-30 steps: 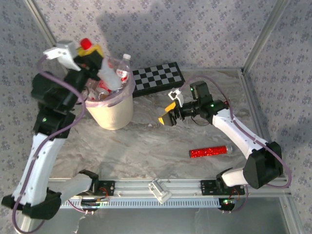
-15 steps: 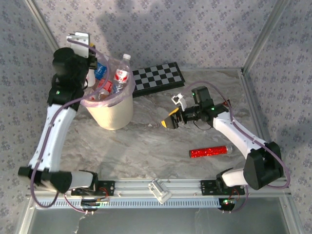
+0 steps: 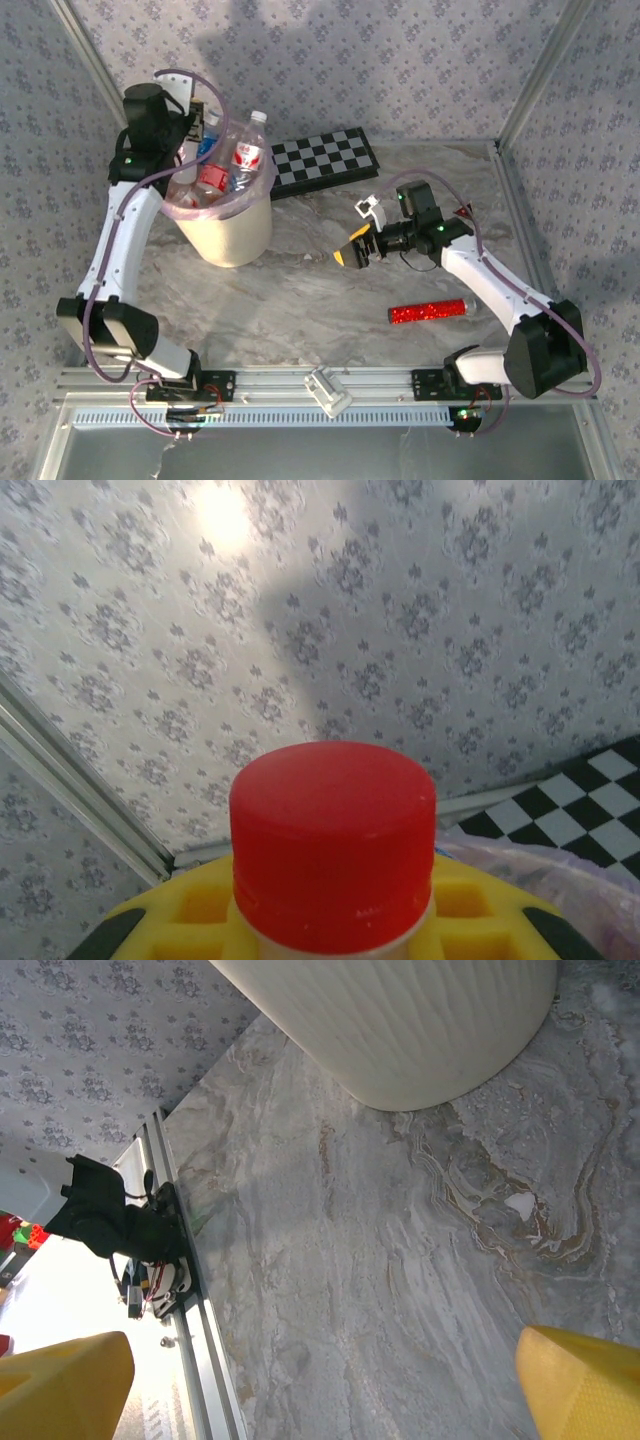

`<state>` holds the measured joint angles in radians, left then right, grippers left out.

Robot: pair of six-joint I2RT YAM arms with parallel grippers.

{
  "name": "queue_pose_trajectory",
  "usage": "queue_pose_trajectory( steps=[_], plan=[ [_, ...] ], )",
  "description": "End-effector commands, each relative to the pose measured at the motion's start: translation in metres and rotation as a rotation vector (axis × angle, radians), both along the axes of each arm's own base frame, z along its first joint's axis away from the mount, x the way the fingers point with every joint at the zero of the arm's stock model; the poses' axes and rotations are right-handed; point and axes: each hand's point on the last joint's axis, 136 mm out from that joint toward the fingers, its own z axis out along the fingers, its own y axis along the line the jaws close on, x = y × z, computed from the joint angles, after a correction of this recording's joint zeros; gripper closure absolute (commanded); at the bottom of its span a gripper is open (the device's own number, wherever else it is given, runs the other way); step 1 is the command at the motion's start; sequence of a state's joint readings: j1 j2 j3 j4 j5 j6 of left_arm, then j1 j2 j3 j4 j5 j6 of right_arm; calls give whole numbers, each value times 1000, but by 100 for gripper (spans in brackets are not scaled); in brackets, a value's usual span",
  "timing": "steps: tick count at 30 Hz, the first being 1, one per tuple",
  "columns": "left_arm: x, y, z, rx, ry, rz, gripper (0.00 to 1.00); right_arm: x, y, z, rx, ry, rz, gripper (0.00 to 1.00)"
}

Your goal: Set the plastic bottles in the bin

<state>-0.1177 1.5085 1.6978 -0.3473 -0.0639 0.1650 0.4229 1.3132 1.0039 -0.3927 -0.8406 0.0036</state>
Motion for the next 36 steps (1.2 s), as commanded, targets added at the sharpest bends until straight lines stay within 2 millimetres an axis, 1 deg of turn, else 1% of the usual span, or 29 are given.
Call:
queue_pose_trajectory(
  steps=[1,6,10,12,16,22,24,25,27,30,32,35,36],
  plan=[
    [-3,10,-37,-19,144,33,100,-2,-5,-1,-15,2,-13,0],
    [-4,16,-49,-92,158,84,100,-1,-5,-2,-19,2,-16,0],
    [-12,17,-61,-140,119,100,100,0,-5,-2,-20,-1,-18,0],
    [-16,18,-69,-154,115,103,100,1,-5,-2,-21,-1,-19,0],
    [-21,18,-88,-151,159,107,100,1,-6,-3,-21,2,-21,0],
    [-35,22,-115,-165,204,129,100,4,-6,-3,-20,3,-30,0],
    [-38,22,-121,-167,217,131,100,4,-6,-3,-21,5,-30,0],
    [-40,22,-123,-168,223,134,97,3,-6,-3,-22,4,-30,0],
    [-42,24,-122,-173,222,143,89,3,-7,-3,-28,4,-31,0],
    [-43,24,-109,-182,209,132,69,3,-7,-3,-30,2,-36,0],
    [-43,21,-96,-183,203,109,54,4,-7,-3,-31,5,-39,0],
    [-43,13,-72,-196,175,59,37,5,-7,-4,-35,4,-43,0],
    [-44,11,-65,-202,165,46,35,5,-7,-4,-37,6,-45,0]
  ],
)
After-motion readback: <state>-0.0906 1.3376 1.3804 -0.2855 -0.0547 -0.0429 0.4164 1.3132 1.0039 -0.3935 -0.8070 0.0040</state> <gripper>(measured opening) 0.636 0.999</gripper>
